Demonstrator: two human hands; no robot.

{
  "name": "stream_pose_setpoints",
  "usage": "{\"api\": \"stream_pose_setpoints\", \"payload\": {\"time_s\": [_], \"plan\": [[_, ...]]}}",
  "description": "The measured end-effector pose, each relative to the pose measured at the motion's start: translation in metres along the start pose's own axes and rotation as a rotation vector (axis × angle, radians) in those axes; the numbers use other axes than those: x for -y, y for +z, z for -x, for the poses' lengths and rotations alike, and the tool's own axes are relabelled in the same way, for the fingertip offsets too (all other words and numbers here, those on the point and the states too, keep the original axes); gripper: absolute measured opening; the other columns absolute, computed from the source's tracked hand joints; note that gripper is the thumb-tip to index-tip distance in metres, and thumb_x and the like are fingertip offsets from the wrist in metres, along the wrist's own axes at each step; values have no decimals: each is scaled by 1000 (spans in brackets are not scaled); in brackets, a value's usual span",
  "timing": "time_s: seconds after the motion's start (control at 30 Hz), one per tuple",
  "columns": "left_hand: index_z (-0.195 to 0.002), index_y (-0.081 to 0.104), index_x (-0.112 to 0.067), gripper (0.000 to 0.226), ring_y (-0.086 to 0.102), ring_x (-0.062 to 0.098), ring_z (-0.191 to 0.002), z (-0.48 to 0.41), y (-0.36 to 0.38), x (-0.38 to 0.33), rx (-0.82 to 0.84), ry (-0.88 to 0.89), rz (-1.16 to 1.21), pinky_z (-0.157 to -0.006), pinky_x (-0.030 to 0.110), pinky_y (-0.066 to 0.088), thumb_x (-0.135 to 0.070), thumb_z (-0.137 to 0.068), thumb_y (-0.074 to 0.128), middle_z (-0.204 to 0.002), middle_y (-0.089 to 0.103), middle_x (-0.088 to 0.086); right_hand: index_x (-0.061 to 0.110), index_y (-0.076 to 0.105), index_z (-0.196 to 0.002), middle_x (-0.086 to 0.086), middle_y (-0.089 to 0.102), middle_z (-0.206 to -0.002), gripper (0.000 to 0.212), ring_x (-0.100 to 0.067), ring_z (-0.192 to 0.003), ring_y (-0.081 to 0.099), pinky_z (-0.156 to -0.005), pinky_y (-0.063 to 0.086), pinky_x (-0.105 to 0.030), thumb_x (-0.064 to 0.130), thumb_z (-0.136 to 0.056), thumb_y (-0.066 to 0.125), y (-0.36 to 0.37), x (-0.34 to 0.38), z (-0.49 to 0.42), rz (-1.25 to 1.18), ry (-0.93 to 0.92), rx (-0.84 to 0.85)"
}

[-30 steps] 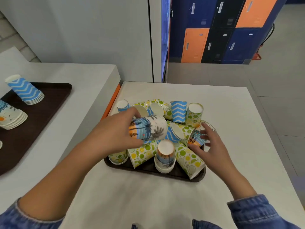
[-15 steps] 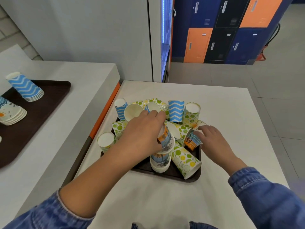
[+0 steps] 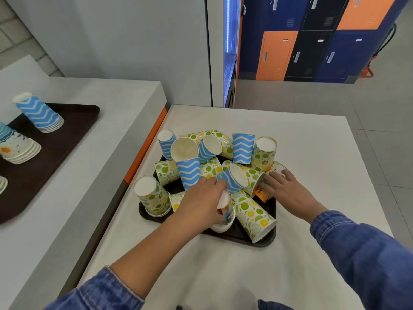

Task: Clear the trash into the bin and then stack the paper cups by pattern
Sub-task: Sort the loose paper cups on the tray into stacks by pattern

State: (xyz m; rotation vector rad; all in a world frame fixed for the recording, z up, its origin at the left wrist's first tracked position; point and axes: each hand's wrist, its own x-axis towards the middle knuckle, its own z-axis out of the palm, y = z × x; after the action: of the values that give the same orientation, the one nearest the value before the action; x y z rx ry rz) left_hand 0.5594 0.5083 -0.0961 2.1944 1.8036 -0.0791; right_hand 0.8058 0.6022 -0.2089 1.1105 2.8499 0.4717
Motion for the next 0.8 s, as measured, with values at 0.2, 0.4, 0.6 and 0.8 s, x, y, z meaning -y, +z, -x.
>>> {"api": "stream_pose_setpoints", "payload": {"time_s": [0.2, 0.4, 0.6, 0.8], "plan": [[-138, 35, -27, 74, 38, 17, -119, -1, 22, 17, -54, -43, 168, -88, 30, 40, -29, -73, 71, -132, 45, -5, 10, 66, -113, -14, 64, -115, 63, -35, -104, 62, -85, 49, -50, -3, -54, 81, 12, -3, 0, 0, -57, -58], [-143, 30, -32, 95, 36, 9, -125, 5, 24, 27, -65, -31, 423, -99, 26, 35, -48, -65, 80, -134, 42, -11, 9, 66, -114, -16, 64, -115, 66, -36, -104, 62, -88, 49, -54, -4, -51, 82, 20, -6, -2, 19, -90, -91], [-116, 56, -23, 48, 58, 13, -97, -4, 20, 59, -470, -418, 924, -74, 21, 46, -41, -75, 74, -108, 60, -3, 11, 64, -116, -16, 63, -116, 71, -34, -107, 60, -94, 44, -54, -3, -49, 82, 18, -10, 9, 49, -113, -133], [-143, 29, -9, 90, 47, 26, -126, -43, 31, 72, -478, -720, 1110, -95, 34, 43, -32, -73, 80, -141, 41, 13, 15, 47, -127, -15, 63, -119, 87, -34, -115, 51, -101, 27, -52, -5, -50, 82, -7, -22, 26, 78, -130, -292]]}}
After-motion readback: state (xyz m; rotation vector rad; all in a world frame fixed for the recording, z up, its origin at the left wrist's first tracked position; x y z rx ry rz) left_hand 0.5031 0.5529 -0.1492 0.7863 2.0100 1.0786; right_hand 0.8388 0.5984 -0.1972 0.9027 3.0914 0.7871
